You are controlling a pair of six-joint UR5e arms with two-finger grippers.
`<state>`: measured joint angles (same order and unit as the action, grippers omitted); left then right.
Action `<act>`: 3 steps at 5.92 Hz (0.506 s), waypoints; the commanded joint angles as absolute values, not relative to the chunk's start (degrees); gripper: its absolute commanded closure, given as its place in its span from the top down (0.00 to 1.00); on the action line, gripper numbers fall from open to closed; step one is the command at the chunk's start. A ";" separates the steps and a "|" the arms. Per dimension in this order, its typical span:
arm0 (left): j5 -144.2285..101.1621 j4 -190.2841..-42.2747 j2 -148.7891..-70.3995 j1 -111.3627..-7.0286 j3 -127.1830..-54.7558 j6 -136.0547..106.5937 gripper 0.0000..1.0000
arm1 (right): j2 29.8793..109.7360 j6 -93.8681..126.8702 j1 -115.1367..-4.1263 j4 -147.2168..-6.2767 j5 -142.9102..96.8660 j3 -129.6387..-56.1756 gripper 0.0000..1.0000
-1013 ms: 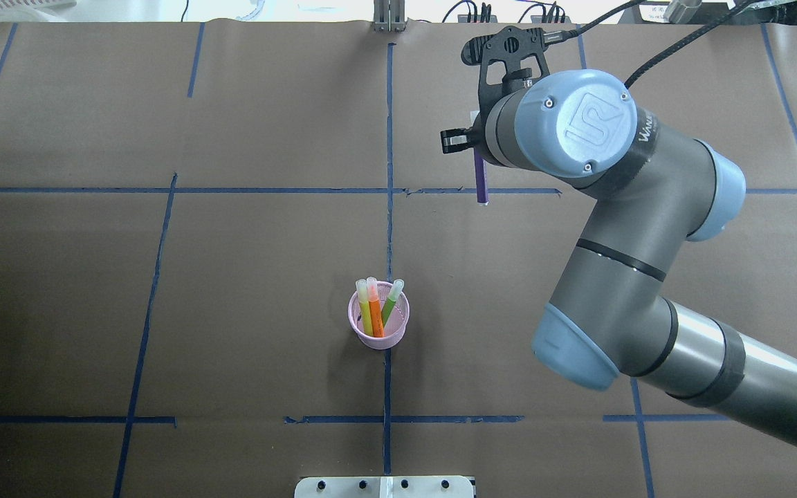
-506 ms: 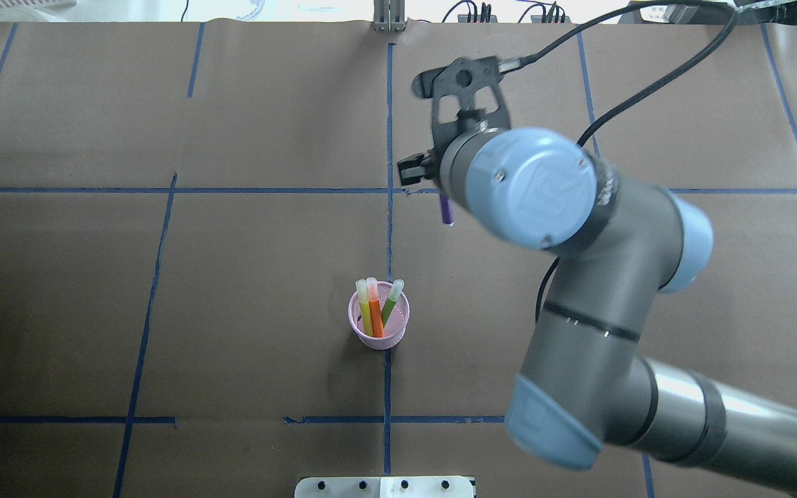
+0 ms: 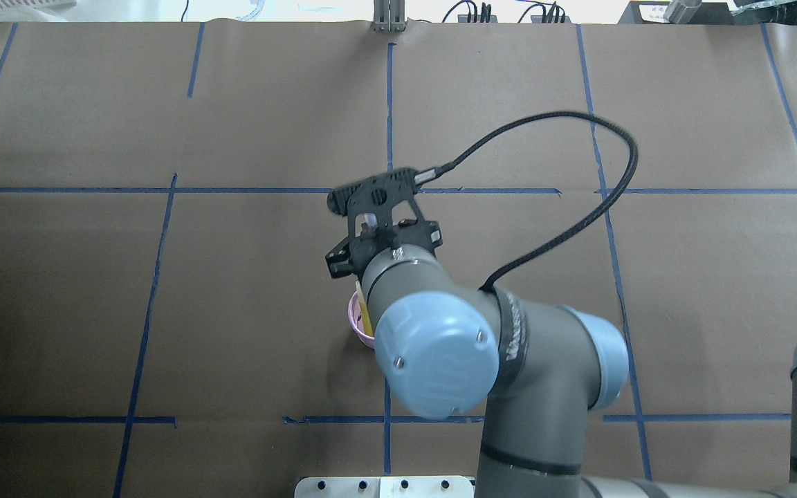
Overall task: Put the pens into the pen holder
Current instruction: 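Lower the purple marker into the pink cup with the right gripper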
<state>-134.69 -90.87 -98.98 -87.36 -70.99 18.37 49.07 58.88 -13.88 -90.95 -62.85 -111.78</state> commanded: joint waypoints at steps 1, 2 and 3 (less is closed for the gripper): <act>-134.65 -90.97 -98.96 -87.36 -71.02 18.46 1.00 | 49.91 61.07 -10.20 -88.44 -59.33 -109.79 0.00; -134.65 -90.97 -98.96 -87.36 -71.02 18.54 1.00 | 50.10 61.26 -10.28 -86.16 -59.07 -107.17 0.00; -134.65 -90.97 -98.96 -87.36 -71.02 18.54 1.00 | 51.05 61.26 -10.28 -85.00 -59.06 -106.53 0.00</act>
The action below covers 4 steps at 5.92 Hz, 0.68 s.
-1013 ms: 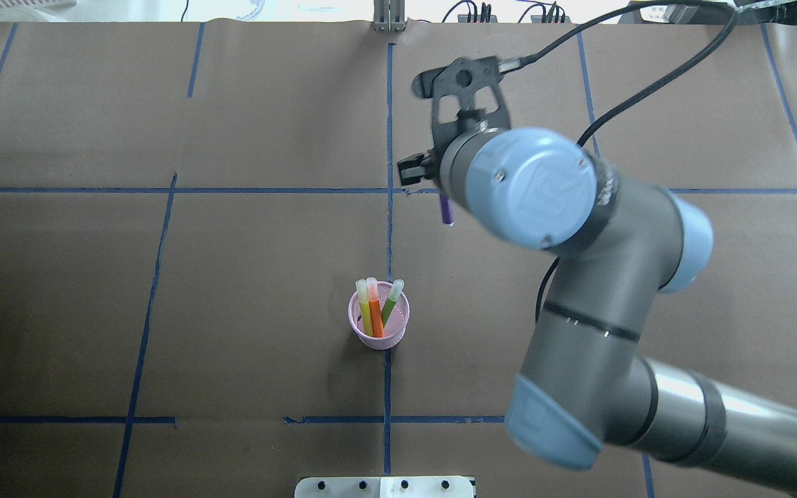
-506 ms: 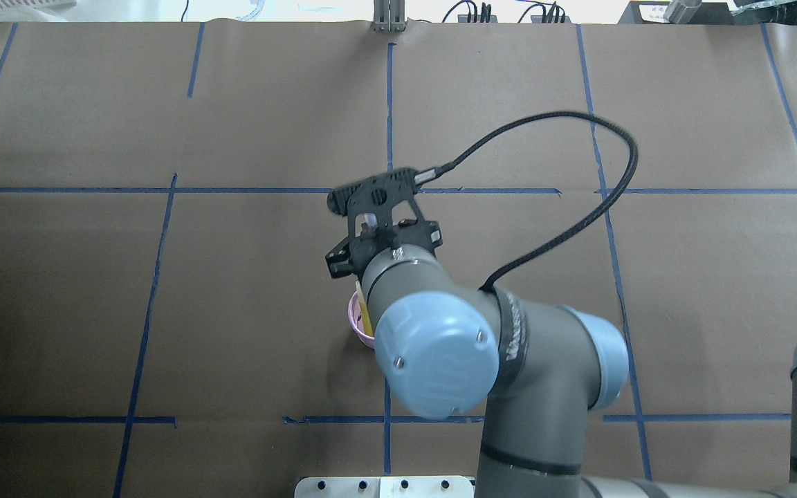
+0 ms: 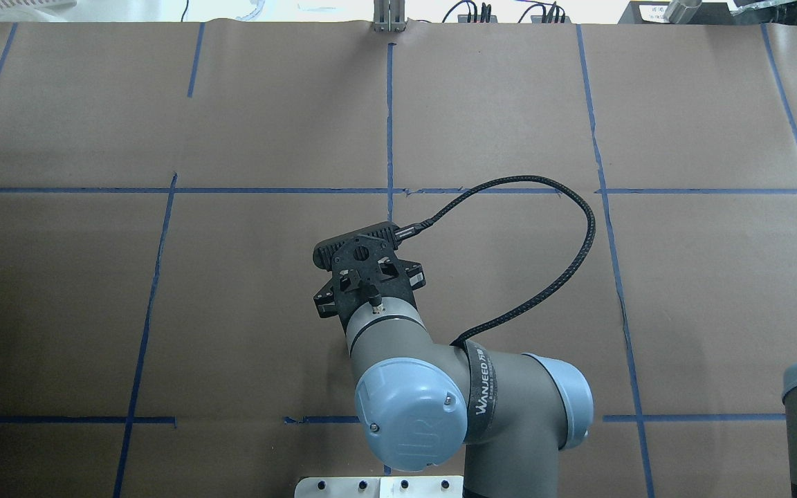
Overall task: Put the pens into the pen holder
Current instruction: 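Lower the purple marker into the pink cup with the right gripper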
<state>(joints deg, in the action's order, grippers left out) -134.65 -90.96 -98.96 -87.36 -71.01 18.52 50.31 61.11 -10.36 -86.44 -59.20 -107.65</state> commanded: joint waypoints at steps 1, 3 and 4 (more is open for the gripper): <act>-134.56 -90.97 -99.05 -87.36 -71.02 18.54 1.00 | 51.50 61.26 -10.28 -84.90 -59.15 -106.44 0.00; -132.28 -90.88 -99.58 -87.28 -71.10 18.46 1.00 | 51.41 61.26 -10.28 -84.82 -59.15 -106.52 0.04; -132.28 -90.88 -99.49 -87.28 -71.10 18.54 1.00 | 51.59 61.26 -10.28 -83.60 -59.15 -106.44 0.96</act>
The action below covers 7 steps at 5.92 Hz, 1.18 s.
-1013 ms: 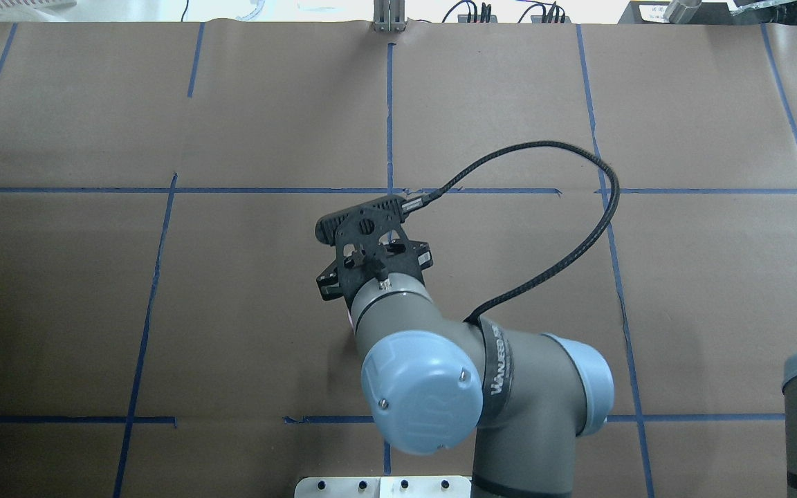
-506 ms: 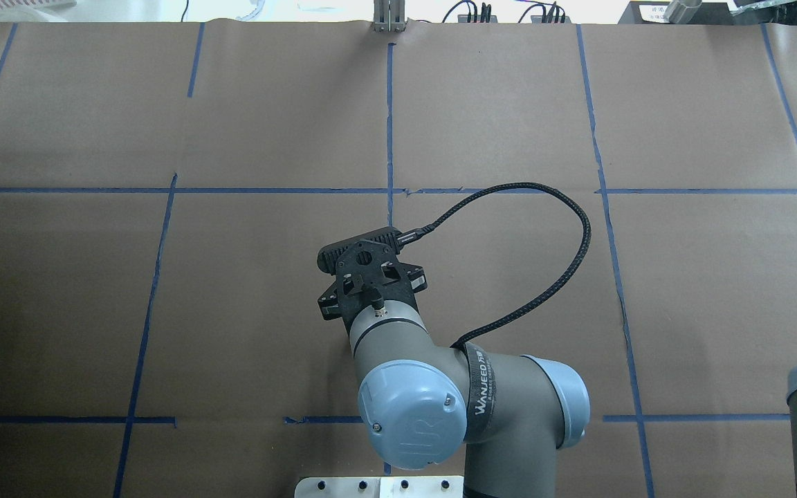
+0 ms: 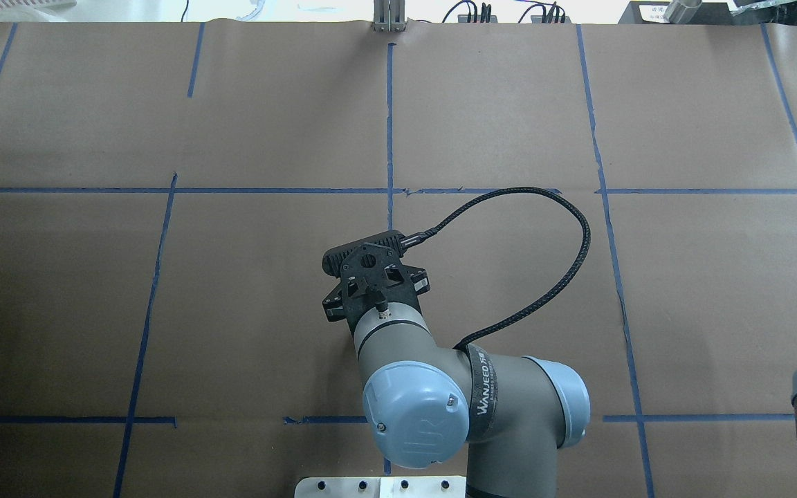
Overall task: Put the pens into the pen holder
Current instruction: 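Open the right gripper and lift it away from the cup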
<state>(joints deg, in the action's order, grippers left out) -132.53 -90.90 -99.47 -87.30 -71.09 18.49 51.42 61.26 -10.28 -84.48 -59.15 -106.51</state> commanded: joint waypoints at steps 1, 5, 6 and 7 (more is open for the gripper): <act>-132.28 -90.97 -99.41 -87.28 -71.10 18.54 1.00 | 51.94 61.17 -10.37 -83.24 -59.15 -106.35 1.00; -132.45 -90.53 -99.49 -87.36 -71.89 18.37 1.00 | 51.41 59.60 -24.20 -87.77 -79.45 -108.54 1.00; -132.45 -90.09 -98.97 -87.45 -73.63 18.28 1.00 | 52.20 55.33 -33.48 -91.37 -92.77 -108.54 1.00; -132.45 -89.65 -97.40 -87.80 -76.26 18.28 1.00 | 56.12 47.19 -41.67 -92.10 -102.38 -108.46 1.00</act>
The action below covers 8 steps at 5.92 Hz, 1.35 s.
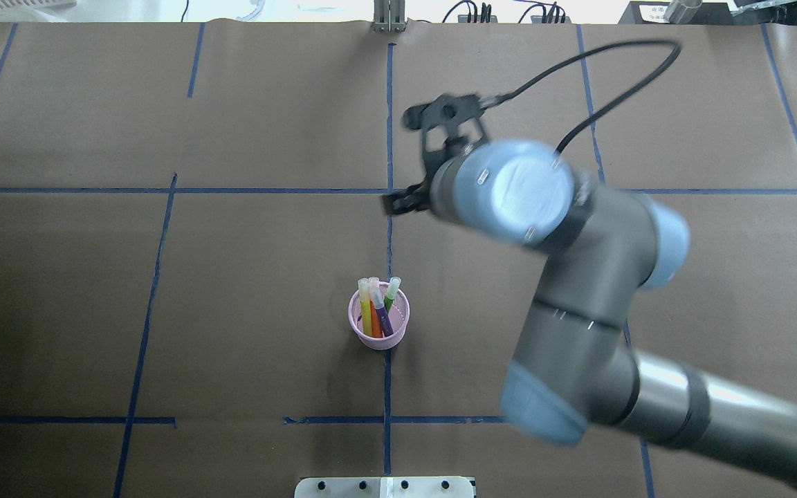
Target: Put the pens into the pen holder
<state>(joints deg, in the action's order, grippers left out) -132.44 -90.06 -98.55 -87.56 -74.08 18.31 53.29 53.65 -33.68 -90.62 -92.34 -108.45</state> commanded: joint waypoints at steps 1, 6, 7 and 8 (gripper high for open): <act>-132.45 -85.91 -94.60 -87.80 -81.94 18.19 1.00 | 59.82 39.98 -49.40 -92.11 -110.75 -107.85 1.00; -132.45 -79.37 -87.19 -88.15 -93.25 18.90 1.00 | 71.96 4.13 -74.41 -91.76 -131.92 -90.30 1.00; -132.45 -79.28 -87.19 -89.46 -93.25 18.90 1.00 | 74.42 -2.13 -77.92 -91.58 -132.18 -87.04 1.00; -132.45 -79.36 -87.27 -89.56 -93.25 18.90 1.00 | 75.92 -8.20 -81.70 -91.50 -134.10 -83.79 1.00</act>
